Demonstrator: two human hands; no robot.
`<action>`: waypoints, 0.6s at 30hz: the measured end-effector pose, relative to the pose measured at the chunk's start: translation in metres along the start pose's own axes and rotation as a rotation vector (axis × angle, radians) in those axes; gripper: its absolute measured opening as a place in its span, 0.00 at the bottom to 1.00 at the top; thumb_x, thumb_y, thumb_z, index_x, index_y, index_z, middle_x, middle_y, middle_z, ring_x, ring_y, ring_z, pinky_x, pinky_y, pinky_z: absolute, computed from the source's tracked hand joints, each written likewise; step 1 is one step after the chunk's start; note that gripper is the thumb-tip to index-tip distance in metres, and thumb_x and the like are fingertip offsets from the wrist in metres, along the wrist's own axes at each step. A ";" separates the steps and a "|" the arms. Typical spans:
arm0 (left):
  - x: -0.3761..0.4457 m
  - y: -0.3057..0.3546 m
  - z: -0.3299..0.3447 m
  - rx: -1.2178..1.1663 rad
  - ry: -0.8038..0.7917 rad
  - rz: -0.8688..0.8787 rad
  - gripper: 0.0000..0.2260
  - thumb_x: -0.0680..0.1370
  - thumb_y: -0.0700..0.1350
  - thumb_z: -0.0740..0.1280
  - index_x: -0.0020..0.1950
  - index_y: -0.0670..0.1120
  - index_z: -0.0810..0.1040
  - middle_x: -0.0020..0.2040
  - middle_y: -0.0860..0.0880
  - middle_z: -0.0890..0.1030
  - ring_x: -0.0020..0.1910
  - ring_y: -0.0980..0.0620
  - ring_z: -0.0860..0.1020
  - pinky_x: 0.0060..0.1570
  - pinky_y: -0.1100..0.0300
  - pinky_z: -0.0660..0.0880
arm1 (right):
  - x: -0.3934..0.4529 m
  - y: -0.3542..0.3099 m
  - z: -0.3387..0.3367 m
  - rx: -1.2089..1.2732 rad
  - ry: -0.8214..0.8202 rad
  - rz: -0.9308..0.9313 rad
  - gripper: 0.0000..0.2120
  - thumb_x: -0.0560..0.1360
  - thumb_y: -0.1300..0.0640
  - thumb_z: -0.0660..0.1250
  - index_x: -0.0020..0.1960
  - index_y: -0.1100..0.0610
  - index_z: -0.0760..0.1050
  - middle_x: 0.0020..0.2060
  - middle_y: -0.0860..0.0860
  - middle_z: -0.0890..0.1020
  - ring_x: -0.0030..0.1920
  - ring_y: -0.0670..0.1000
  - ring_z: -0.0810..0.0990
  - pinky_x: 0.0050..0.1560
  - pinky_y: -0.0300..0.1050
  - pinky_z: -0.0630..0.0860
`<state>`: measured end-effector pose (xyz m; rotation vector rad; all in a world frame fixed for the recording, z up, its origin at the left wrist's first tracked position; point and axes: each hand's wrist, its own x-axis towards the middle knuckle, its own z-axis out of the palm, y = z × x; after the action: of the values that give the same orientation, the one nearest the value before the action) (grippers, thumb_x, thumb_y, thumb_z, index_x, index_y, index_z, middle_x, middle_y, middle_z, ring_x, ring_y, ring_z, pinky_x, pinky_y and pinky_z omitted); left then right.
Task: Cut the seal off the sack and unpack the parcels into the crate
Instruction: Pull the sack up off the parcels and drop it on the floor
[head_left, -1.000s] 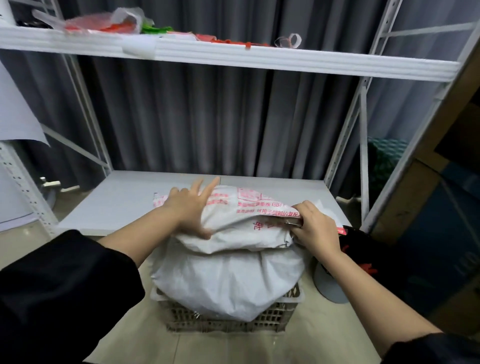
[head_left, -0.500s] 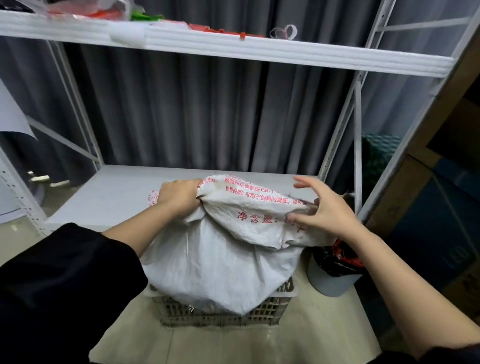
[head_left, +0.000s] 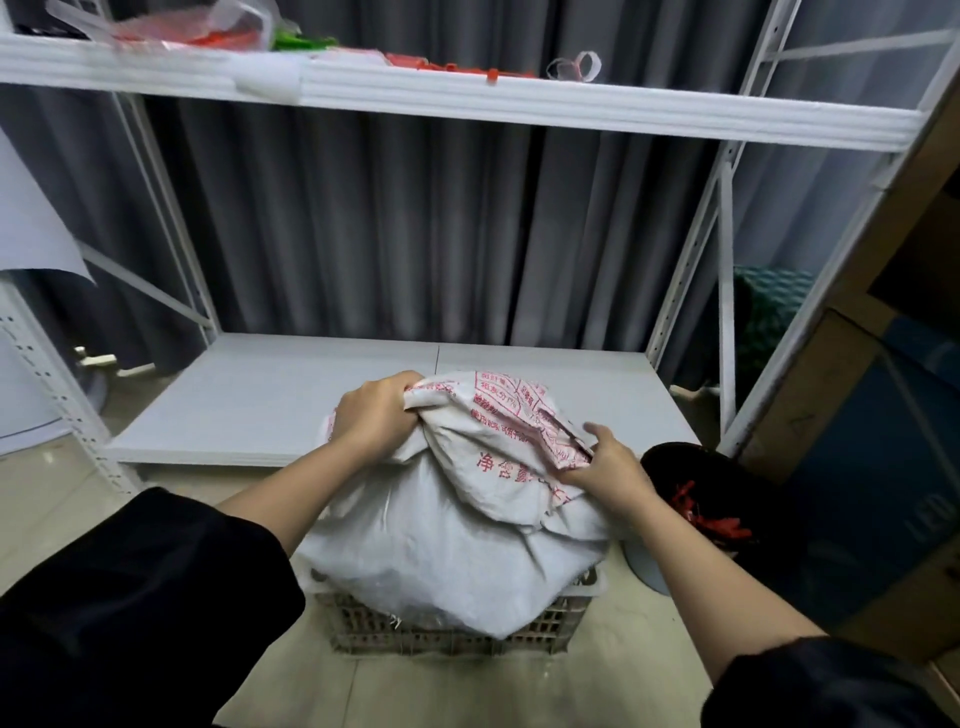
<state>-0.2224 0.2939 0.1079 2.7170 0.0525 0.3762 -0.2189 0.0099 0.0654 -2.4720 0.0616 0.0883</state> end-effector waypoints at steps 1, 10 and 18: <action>-0.002 0.002 0.000 0.006 0.025 0.004 0.12 0.73 0.44 0.61 0.54 0.54 0.77 0.49 0.47 0.83 0.49 0.40 0.78 0.42 0.55 0.70 | -0.001 -0.003 0.001 0.009 0.050 -0.010 0.27 0.66 0.42 0.74 0.60 0.52 0.75 0.50 0.53 0.83 0.52 0.56 0.80 0.50 0.48 0.76; 0.026 0.033 -0.077 0.024 0.389 0.012 0.16 0.72 0.46 0.58 0.58 0.52 0.76 0.52 0.41 0.82 0.54 0.37 0.77 0.52 0.49 0.69 | 0.013 -0.086 -0.075 0.534 0.599 -0.201 0.10 0.69 0.49 0.68 0.40 0.56 0.76 0.33 0.49 0.78 0.36 0.49 0.74 0.39 0.47 0.71; 0.050 0.044 -0.126 0.102 0.379 -0.003 0.14 0.74 0.43 0.59 0.57 0.52 0.76 0.53 0.43 0.81 0.55 0.39 0.76 0.51 0.50 0.67 | 0.027 -0.126 -0.131 0.179 0.616 -0.294 0.11 0.69 0.48 0.63 0.38 0.56 0.73 0.40 0.55 0.81 0.43 0.59 0.79 0.40 0.50 0.71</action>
<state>-0.2083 0.3059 0.2490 2.7045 0.1841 0.9041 -0.1775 0.0269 0.2437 -2.2153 -0.0315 -0.7687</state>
